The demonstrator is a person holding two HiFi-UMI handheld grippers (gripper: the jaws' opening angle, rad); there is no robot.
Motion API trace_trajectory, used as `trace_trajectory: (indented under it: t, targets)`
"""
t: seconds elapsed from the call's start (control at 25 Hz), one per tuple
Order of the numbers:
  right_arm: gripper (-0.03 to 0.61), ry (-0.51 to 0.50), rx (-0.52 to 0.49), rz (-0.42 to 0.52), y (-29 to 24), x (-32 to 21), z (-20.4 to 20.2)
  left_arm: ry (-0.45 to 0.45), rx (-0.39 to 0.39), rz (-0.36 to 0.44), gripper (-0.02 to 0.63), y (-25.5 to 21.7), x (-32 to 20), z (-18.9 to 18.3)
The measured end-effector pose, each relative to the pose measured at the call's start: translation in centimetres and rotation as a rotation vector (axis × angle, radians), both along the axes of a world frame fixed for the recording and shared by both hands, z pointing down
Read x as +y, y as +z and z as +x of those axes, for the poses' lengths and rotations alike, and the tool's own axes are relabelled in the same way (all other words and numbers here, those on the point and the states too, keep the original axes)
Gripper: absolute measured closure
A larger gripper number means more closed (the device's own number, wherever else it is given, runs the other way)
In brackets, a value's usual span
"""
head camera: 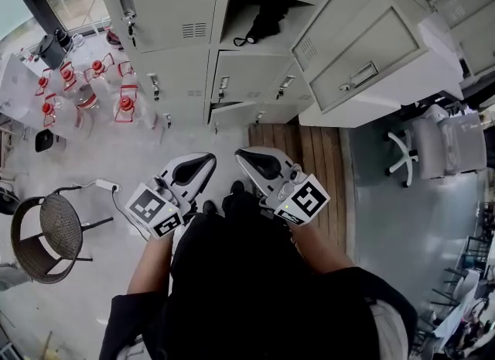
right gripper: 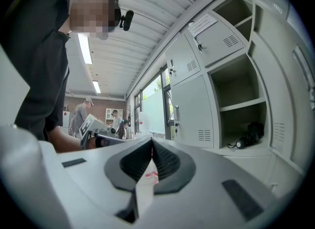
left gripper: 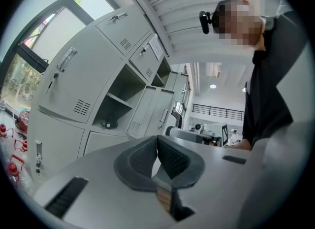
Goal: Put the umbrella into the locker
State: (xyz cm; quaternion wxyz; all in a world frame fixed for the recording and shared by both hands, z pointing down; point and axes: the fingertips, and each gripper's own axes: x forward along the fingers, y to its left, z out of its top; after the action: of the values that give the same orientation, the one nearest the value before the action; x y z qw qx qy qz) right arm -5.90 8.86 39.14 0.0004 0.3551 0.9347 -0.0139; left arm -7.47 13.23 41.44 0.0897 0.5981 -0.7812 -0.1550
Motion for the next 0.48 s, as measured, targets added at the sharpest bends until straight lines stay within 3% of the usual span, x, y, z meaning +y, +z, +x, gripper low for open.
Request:
trace_trajectory:
  t: [0.48]
  targets:
    - [0.565, -0.051, -0.051, -0.033, -1.9, -1.6, 3.9, -0.018, -0.031, -0.020, 0.595, -2.0, -2.5, 4.4]
